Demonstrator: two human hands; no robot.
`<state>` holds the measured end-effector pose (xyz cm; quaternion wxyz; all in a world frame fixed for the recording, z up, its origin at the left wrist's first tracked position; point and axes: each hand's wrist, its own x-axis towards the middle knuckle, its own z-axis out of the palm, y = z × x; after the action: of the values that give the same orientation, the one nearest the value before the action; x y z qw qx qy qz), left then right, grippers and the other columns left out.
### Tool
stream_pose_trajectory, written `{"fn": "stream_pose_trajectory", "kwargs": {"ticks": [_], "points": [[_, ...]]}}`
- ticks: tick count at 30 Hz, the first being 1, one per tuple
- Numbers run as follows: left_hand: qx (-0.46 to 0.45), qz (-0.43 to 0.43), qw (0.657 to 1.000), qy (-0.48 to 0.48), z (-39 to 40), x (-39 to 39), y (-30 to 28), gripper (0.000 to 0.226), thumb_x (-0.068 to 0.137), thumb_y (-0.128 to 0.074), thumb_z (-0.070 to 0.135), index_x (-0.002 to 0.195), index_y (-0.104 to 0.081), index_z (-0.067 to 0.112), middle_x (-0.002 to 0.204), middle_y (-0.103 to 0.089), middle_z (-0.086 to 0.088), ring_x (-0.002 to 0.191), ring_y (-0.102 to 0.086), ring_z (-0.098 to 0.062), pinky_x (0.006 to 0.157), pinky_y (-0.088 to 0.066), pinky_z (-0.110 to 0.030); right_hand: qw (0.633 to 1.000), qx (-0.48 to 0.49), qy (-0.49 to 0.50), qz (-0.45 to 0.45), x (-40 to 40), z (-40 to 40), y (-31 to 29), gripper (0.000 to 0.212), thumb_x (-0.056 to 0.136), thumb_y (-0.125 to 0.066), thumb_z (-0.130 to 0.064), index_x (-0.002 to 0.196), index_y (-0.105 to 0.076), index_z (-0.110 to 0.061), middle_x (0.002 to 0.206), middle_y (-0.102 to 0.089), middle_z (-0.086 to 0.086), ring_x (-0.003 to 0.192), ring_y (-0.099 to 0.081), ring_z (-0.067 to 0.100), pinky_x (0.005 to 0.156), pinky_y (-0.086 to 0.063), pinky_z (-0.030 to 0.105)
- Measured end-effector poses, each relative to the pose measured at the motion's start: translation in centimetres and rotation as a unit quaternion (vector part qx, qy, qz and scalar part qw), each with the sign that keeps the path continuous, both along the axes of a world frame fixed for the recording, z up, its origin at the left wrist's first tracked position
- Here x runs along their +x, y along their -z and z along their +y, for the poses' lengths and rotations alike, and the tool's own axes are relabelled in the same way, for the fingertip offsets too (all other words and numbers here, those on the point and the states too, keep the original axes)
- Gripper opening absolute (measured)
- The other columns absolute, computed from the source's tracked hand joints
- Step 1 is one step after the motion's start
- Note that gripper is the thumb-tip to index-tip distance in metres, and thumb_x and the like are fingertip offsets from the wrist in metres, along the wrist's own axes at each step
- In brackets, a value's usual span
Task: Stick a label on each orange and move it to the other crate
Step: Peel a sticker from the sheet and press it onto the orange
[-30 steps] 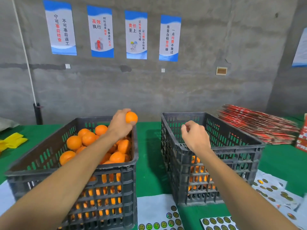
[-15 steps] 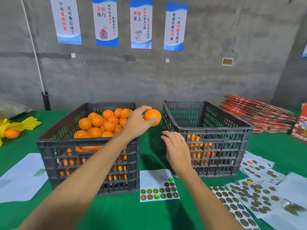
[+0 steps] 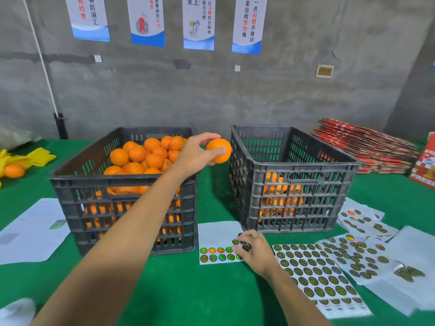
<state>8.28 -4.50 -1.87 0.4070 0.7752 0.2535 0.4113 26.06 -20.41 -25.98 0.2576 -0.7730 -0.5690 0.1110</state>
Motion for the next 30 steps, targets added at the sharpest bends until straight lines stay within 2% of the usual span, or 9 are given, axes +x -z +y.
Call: {"fn": "stream_pose_trajectory", "kwargs": {"ticks": [3, 7, 10, 15, 20, 22, 24, 28, 30], "points": [[-0.007, -0.011, 1.0, -0.005, 0.1, -0.1, 0.0, 0.047, 0.091, -0.078, 0.024, 0.135, -0.064, 0.021, 0.134, -0.06, -0.008, 0.114, -0.065, -0.027, 0.077, -0.065, -0.046, 1.0, 0.011, 0.011, -0.004, 0.1, 0.3, 0.4, 0.046, 0.097, -0.063, -0.05, 0.128, -0.071, -0.017, 0.127, -0.056, -0.006, 0.116, -0.053, 0.013, 0.106, -0.044, 0.029], [-0.022, -0.021, 1.0, -0.006, 0.0, -0.1, -0.1, 0.046, 0.092, -0.077, 0.022, 0.136, -0.063, 0.019, 0.136, -0.059, -0.009, 0.117, -0.063, -0.028, 0.079, -0.064, -0.048, 0.999, 0.028, 0.04, -0.02, -0.5, 0.9, 0.5, 0.041, 0.095, -0.063, -0.053, 0.118, -0.074, -0.021, 0.118, -0.058, -0.008, 0.101, -0.059, 0.011, 0.092, -0.052, 0.029], [-0.027, -0.023, 0.999, -0.005, 0.1, -0.1, -0.1, 0.047, 0.092, -0.077, 0.021, 0.136, -0.063, 0.018, 0.136, -0.058, -0.01, 0.118, -0.063, -0.029, 0.08, -0.064, -0.048, 0.997, 0.034, 0.071, -0.022, -1.0, 1.3, 0.5, 0.04, 0.091, -0.063, -0.06, 0.108, -0.074, -0.026, 0.112, -0.058, -0.012, 0.094, -0.059, 0.01, 0.084, -0.051, 0.029], [-0.027, -0.021, 0.999, -0.005, 0.2, -0.1, -0.1, 0.047, 0.092, -0.077, 0.022, 0.137, -0.062, 0.019, 0.138, -0.057, -0.01, 0.118, -0.063, -0.029, 0.08, -0.064, -0.047, 0.993, 0.022, 0.117, -0.022, -1.6, 2.3, 0.5, 0.028, 0.087, -0.064, -0.059, 0.089, -0.071, -0.033, 0.1, -0.055, -0.015, 0.084, -0.059, 0.01, 0.075, -0.051, 0.029], [-0.028, -0.02, 0.999, -0.006, 0.2, -0.1, -0.1, 0.047, 0.092, -0.078, 0.022, 0.136, -0.063, 0.019, 0.136, -0.058, -0.009, 0.116, -0.064, -0.029, 0.079, -0.064, -0.047, 0.988, 0.007, 0.147, 0.051, -1.6, 3.3, 0.5, 0.02, 0.083, -0.072, -0.048, 0.073, -0.067, -0.031, 0.096, -0.057, -0.013, 0.083, -0.061, 0.012, 0.084, -0.053, 0.033], [-0.026, -0.018, 0.999, -0.008, 0.2, -0.1, 0.0, 0.047, 0.092, -0.078, 0.023, 0.136, -0.063, 0.02, 0.136, -0.058, -0.008, 0.115, -0.064, -0.028, 0.078, -0.065, -0.046, 0.987, -0.002, 0.151, 0.064, -1.5, 3.5, 0.3, 0.012, 0.085, -0.069, -0.035, 0.073, -0.069, -0.032, 0.097, -0.059, -0.012, 0.086, -0.061, 0.014, 0.088, -0.054, 0.034], [-0.023, -0.017, 1.0, -0.006, 0.2, -0.2, 0.0, 0.047, 0.092, -0.078, 0.024, 0.136, -0.063, 0.021, 0.135, -0.059, -0.007, 0.115, -0.064, -0.028, 0.077, -0.065, -0.046, 0.986, -0.006, 0.154, 0.067, -1.4, 3.5, 0.2, 0.018, 0.089, -0.062, -0.025, 0.074, -0.07, -0.032, 0.099, -0.06, -0.01, 0.087, -0.062, 0.016, 0.088, -0.054, 0.034], [-0.024, -0.017, 1.0, -0.008, 0.2, -0.1, 0.0, 0.047, 0.091, -0.078, 0.024, 0.136, -0.063, 0.022, 0.136, -0.058, -0.007, 0.115, -0.064, -0.027, 0.077, -0.065, -0.045, 0.985, 0.026, 0.165, 0.051, -1.8, 3.1, 0.7, 0.02, 0.095, -0.063, -0.029, 0.075, -0.069, -0.03, 0.102, -0.062, -0.008, 0.086, -0.061, 0.014, 0.09, -0.053, 0.036], [-0.03, -0.023, 0.999, -0.009, 0.3, 0.0, 0.0, 0.047, 0.091, -0.078, 0.023, 0.136, -0.063, 0.021, 0.137, -0.057, -0.009, 0.117, -0.063, -0.029, 0.077, -0.065, -0.045, 0.985, 0.027, 0.167, 0.04, -2.1, 2.9, 0.2, 0.02, 0.1, -0.056, -0.031, 0.083, -0.065, -0.027, 0.104, -0.065, -0.004, 0.088, -0.06, 0.017, 0.093, -0.05, 0.036]]}}
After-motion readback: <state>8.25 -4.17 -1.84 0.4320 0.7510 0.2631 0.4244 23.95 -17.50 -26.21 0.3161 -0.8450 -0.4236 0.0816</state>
